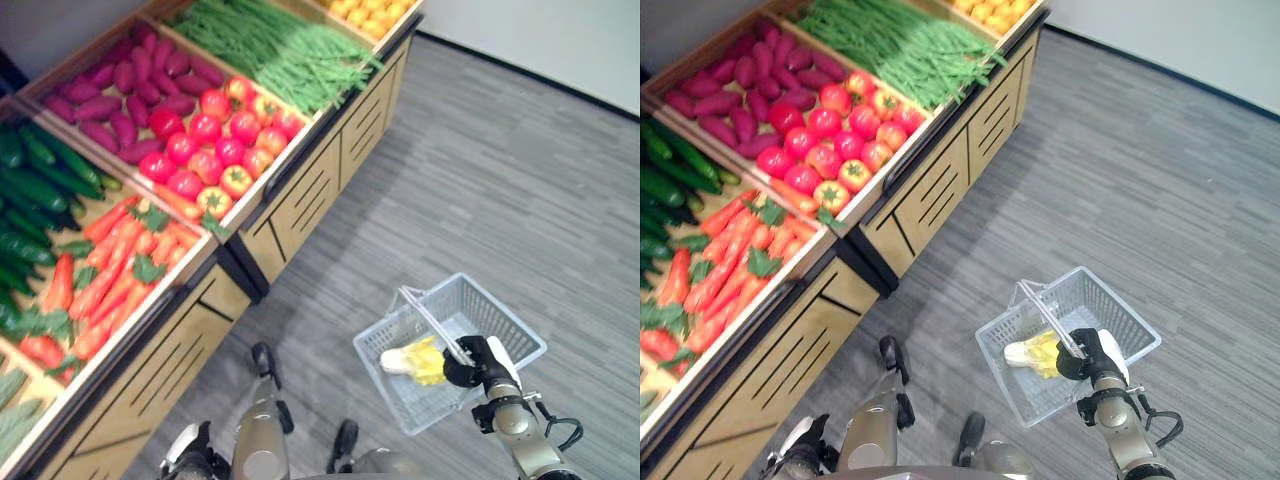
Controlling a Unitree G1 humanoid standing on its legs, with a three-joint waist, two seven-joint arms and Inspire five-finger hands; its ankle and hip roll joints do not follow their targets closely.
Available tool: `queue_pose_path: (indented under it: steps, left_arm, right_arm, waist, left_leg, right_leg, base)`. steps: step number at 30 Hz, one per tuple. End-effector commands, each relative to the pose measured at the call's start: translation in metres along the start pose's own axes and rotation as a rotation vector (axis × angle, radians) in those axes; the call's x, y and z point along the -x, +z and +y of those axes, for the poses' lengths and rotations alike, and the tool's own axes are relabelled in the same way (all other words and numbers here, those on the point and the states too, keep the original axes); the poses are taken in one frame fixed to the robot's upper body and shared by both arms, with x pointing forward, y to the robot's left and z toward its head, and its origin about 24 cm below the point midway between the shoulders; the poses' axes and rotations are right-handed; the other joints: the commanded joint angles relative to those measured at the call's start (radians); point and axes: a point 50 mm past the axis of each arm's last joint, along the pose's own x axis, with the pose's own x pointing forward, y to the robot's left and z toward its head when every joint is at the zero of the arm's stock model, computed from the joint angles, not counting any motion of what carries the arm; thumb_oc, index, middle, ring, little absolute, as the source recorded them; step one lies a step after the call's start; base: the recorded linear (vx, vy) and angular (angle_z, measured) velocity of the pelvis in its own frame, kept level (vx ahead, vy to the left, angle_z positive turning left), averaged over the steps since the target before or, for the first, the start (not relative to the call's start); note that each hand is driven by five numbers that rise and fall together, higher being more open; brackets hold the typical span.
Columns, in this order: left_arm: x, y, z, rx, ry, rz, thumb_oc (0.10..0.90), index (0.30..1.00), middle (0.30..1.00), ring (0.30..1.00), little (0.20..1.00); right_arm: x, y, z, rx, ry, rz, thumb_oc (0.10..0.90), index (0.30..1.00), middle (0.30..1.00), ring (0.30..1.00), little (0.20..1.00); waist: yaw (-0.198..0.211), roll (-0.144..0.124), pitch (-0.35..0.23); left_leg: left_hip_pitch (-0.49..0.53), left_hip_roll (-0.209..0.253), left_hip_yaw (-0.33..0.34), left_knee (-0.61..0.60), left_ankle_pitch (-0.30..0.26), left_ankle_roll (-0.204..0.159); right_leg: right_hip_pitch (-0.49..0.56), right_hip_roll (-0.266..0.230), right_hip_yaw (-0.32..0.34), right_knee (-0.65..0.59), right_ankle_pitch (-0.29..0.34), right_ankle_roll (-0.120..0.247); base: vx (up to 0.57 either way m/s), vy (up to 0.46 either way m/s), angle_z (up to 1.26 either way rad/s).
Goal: Get the vegetables into the basket
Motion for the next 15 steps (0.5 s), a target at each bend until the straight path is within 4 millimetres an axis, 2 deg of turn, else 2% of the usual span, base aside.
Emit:
queue_pose_path:
  steps: [1,3,11,12,13,14,15]
  left_arm:
    - [-0.006,-0.009,0.027,-0.077,0.079,0.017,0.9,1.0,1.0,1.0,1.0]
    - [-0.006,-0.009,0.031,-0.081,0.086,0.018,0.9,1.0,1.0,1.0,1.0]
    - [-0.009,-0.007,0.043,-0.054,0.129,0.019,0.9,1.0,1.0,1.0,1.0]
    - [-0.009,-0.008,0.044,-0.044,0.133,0.023,0.9,1.0,1.0,1.0,1.0]
    - [-0.009,-0.006,0.045,-0.042,0.133,0.017,0.9,1.0,1.0,1.0,1.0]
    - [-0.009,-0.006,0.045,-0.042,0.133,0.017,0.9,1.0,1.0,1.0,1.0]
    - [-0.009,-0.006,0.045,-0.043,0.134,0.016,0.9,1.0,1.0,1.0,1.0]
  right_arm:
    - [-0.003,0.043,-0.025,-0.057,-0.12,-0.23,0.4,0.3,0.3,0.3,0.3]
    - [-0.003,0.044,-0.018,-0.065,-0.101,-0.226,0.4,0.3,0.3,0.3,0.3]
    - [-0.007,0.055,-0.005,-0.064,-0.061,-0.248,0.4,0.3,0.3,0.3,0.3]
    - [-0.008,0.058,-0.004,-0.06,-0.057,-0.254,0.4,0.3,0.3,0.3,0.3]
    - [-0.009,0.06,-0.003,-0.06,-0.052,-0.263,0.4,0.3,0.3,0.3,0.3]
    - [-0.009,0.06,-0.003,-0.06,-0.052,-0.263,0.4,0.3,0.3,0.3,0.3]
    - [-0.009,0.06,-0.002,-0.058,-0.048,-0.263,0.4,0.3,0.3,0.3,0.3]
  waist:
    - [0.014,-0.03,-0.081]
    - [0.022,-0.05,-0.082]
    - [0.043,-0.079,-0.094]
    - [0.048,-0.076,-0.092]
    - [0.038,-0.066,-0.082]
    - [0.038,-0.066,-0.082]
    - [0.03,-0.06,-0.077]
  left_leg:
    - [0.099,0.005,-0.039,0.023,-0.019,-0.053]
    - [0.097,-0.019,-0.044,0.044,-0.051,-0.032]
    - [0.124,-0.077,-0.065,0.028,-0.095,0.011]
    - [0.144,-0.087,-0.07,0.012,-0.104,0.026]
    - [0.165,-0.094,-0.088,-0.004,-0.102,0.038]
    - [0.165,-0.095,-0.087,-0.005,-0.101,0.038]
    - [0.177,-0.097,-0.1,-0.015,-0.099,0.04]
  right_leg:
    - [-0.107,-0.173,-0.013,0.122,0.03,0.123]
    - [-0.113,-0.199,-0.004,0.141,0.051,0.14]
    - [-0.135,-0.242,0.021,0.208,0.126,0.177]
    - [-0.167,-0.253,0.032,0.291,0.146,0.18]
    - [-0.212,-0.231,0.08,0.401,0.163,0.186]
    - [-0.214,-0.232,0.081,0.404,0.161,0.187]
    - [-0.238,-0.214,0.113,0.437,0.162,0.183]
  base:
    - [0.07,0.24,-0.08]
    - [0.08,0.242,0.3]
    - [0.07,0.166,0.08]
    - [0.05,0.169,0.07]
    - [0.05,0.168,0.13]
    - [0.03,0.088,0.15]
    - [0.02,0.037,0.3]
